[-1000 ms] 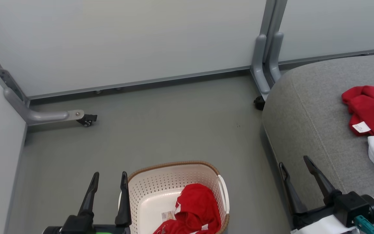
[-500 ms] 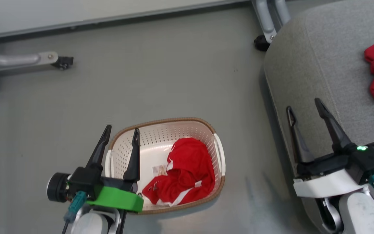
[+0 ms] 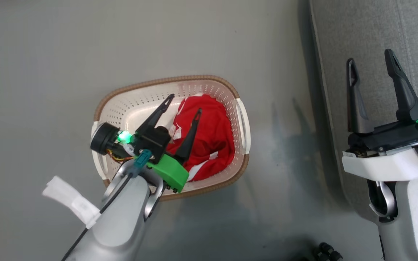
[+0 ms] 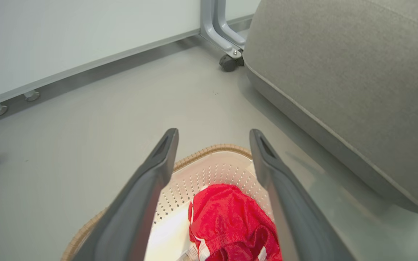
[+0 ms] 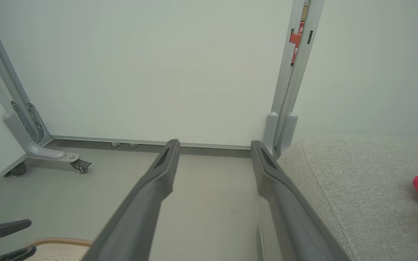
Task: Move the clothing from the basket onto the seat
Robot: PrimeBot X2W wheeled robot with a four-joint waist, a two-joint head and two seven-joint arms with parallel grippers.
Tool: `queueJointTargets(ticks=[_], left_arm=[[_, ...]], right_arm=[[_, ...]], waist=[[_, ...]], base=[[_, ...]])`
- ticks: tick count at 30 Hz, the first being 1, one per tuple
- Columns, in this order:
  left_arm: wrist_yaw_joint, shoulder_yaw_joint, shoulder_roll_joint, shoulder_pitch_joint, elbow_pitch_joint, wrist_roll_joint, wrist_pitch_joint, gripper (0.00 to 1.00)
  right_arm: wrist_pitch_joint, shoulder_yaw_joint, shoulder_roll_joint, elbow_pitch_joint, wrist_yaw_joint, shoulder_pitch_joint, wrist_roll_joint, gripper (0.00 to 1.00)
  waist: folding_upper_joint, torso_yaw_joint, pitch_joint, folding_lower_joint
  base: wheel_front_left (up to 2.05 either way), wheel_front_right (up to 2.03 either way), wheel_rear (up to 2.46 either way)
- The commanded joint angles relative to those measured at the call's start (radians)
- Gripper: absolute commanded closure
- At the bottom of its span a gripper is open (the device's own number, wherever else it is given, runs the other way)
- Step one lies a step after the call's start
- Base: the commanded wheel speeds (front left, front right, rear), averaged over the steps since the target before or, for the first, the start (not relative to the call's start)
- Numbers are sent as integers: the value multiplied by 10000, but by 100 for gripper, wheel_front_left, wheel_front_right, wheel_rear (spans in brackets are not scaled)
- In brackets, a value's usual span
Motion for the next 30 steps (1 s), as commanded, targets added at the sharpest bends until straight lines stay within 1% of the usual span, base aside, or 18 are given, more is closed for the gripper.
queueJointTargets(ticks=[1,3,7,11,15,19,24,26,29,30], left_arm=[[-23,-344,149,-457,369,-183,6,0],[-24,-834,317,-964,1021,-315,6,0],[-25,-1362,314,-1793,2633,-1039,6,0],[-26,-1558,288,-2682,4248,-1450,6,0],[-27,-1690,226,-3574,5330,-1753,6,0],[-27,-1854,250,-4201,6152,-2021,6,0],[-28,-1911,488,-4814,6644,-2065,6,0],[-28,-1886,544,-4977,6877,-2100,6,0],[191,-1881,609,-5327,7372,-2047,6,0],[196,-1873,589,-5336,7438,-2066,6,0]], right_arm=[[-3,-25,28,-92,-10,-248,-44,0],[-3,9,66,-146,-10,-375,-99,0],[-3,192,109,-283,-10,-564,-220,0],[-3,434,151,-459,-10,-617,-302,0],[-3,565,184,-605,-10,-836,-307,0],[-3,799,202,-689,-10,-1013,-252,0],[-3,1023,220,-857,-10,-1205,-169,0],[-3,994,217,-867,-10,-1217,104,0],[-3,968,221,-936,-10,-1306,461,0],[-3,966,220,-948,-10,-1315,503,0]], waist=[[0,-419,1563,-1],[0,-582,1871,-1],[0,-933,2436,-1],[0,-1157,3030,-1],[0,-1300,3604,-1],[0,-1432,4063,-1],[0,-1609,4528,-1],[0,-1673,4674,-1],[0,-1762,4927,-1],[0,-1775,4957,-1]], base=[[0,0,0],[0,0,0],[0,0,0],[0,0,0],[0,0,0],[0,0,0],[0,0,0],[0,0,0],[0,0,0],[0,0,0]])
